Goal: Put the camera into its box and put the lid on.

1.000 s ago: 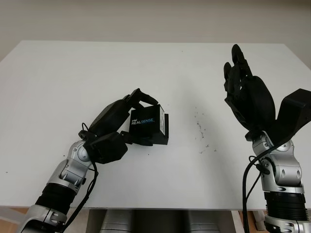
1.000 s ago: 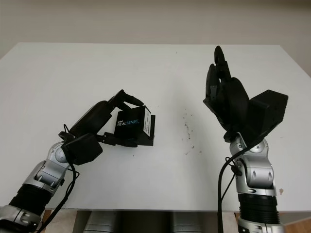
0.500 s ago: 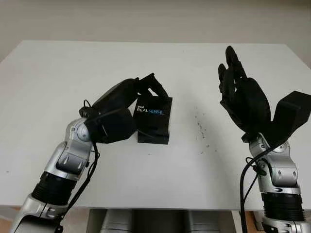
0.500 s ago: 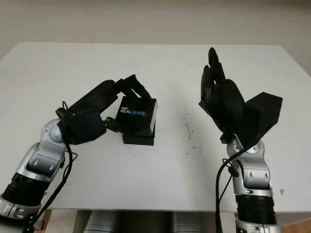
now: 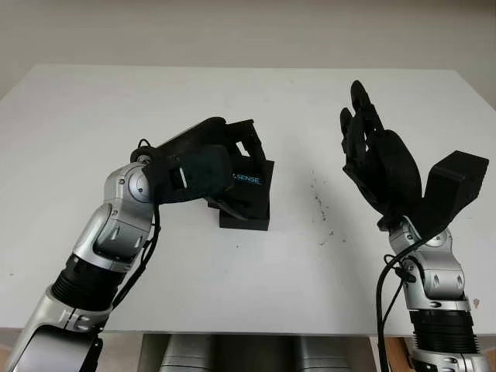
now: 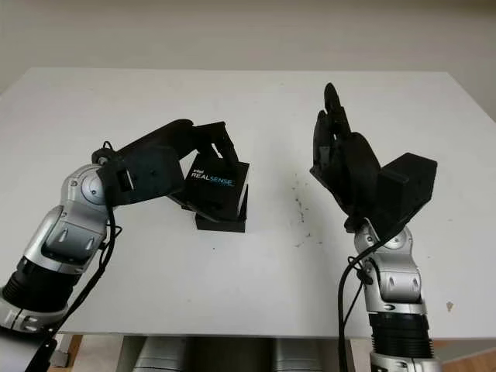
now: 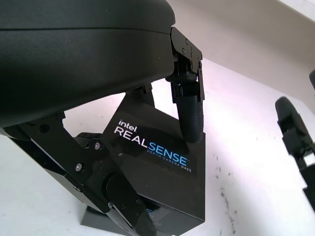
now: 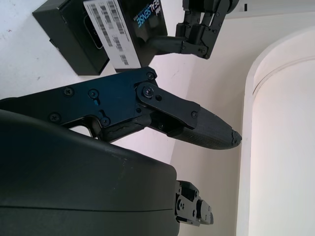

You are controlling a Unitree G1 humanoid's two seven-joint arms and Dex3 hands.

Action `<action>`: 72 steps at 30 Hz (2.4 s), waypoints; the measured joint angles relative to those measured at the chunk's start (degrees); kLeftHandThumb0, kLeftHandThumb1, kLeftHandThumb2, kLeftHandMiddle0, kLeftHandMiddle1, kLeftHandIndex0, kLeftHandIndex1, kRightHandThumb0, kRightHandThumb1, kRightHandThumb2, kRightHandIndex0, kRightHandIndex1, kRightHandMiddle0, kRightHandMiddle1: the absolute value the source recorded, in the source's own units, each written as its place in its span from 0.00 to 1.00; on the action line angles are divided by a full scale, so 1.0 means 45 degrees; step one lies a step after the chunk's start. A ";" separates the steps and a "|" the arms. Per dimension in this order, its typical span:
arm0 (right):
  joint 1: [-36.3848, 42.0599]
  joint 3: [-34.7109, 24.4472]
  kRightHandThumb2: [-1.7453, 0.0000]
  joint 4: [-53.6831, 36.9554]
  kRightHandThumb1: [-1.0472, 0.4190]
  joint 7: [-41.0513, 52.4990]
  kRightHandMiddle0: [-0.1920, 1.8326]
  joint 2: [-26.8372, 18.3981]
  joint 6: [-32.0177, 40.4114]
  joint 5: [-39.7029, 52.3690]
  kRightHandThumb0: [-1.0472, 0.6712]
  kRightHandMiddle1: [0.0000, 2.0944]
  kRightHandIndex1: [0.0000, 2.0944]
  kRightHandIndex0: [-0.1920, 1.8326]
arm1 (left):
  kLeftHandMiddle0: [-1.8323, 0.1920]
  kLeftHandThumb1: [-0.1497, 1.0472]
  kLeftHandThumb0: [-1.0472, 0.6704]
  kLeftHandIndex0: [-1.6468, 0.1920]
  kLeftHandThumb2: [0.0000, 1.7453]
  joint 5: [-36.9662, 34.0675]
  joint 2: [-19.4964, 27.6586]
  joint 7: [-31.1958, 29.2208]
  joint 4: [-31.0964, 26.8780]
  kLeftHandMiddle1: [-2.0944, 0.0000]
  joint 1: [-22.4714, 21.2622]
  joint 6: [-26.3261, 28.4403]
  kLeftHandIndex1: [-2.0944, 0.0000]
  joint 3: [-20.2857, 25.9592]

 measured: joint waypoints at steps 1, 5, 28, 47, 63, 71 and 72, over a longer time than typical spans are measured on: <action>0.0000 0.0000 0.55 0.0074 0.00 0.0007 0.00 0.0003 -0.0040 0.0005 0.24 0.00 0.00 0.00 | 0.70 0.95 0.53 0.78 0.03 -0.0003 -0.0133 0.0196 -0.0020 0.18 0.0049 0.0116 0.27 0.0004; 0.0003 -0.0006 0.54 0.0194 0.00 0.0142 0.00 0.0002 -0.0154 0.0025 0.25 0.00 0.00 0.00 | 0.70 0.96 0.52 0.79 0.03 -0.0027 -0.0500 0.1030 -0.0085 0.19 0.0576 0.0211 0.27 0.0041; 0.0072 0.0112 0.54 0.0202 0.00 0.0455 0.00 -0.0039 -0.0354 -0.0334 0.25 0.00 0.00 0.00 | 0.72 0.97 0.54 0.80 0.03 0.0547 -0.0752 0.2770 -0.0348 0.21 0.1627 -0.0538 0.28 -0.0047; 0.0121 0.0115 0.57 0.0202 0.00 0.0366 0.00 0.0011 -0.0459 -0.0277 0.24 0.00 0.00 0.00 | 0.73 0.96 0.55 0.79 0.03 0.0090 -0.0304 0.1837 0.0046 0.18 0.1715 -0.1483 0.26 -0.0076; 0.0265 0.0122 0.57 0.0131 0.00 0.0242 0.00 0.0041 -0.0399 -0.0249 0.26 0.00 0.00 0.00 | 0.70 0.95 0.55 0.79 0.03 0.0281 -0.0542 0.2134 0.1049 0.19 0.1383 -0.1390 0.26 -0.0198; 0.0320 0.0251 0.57 0.0065 0.00 0.0082 0.00 0.0065 -0.0261 -0.0260 0.26 0.00 0.00 0.00 | 0.70 0.95 0.55 0.79 0.03 0.0407 -0.0808 0.2317 0.1315 0.20 0.1340 -0.1261 0.26 -0.0246; 0.0327 0.0250 0.57 0.0036 0.00 0.0024 0.00 0.0083 -0.0196 -0.0253 0.26 0.00 0.00 0.00 | 0.70 0.95 0.55 0.79 0.03 0.0437 -0.0814 0.2326 0.1321 0.20 0.1336 -0.1262 0.26 -0.0259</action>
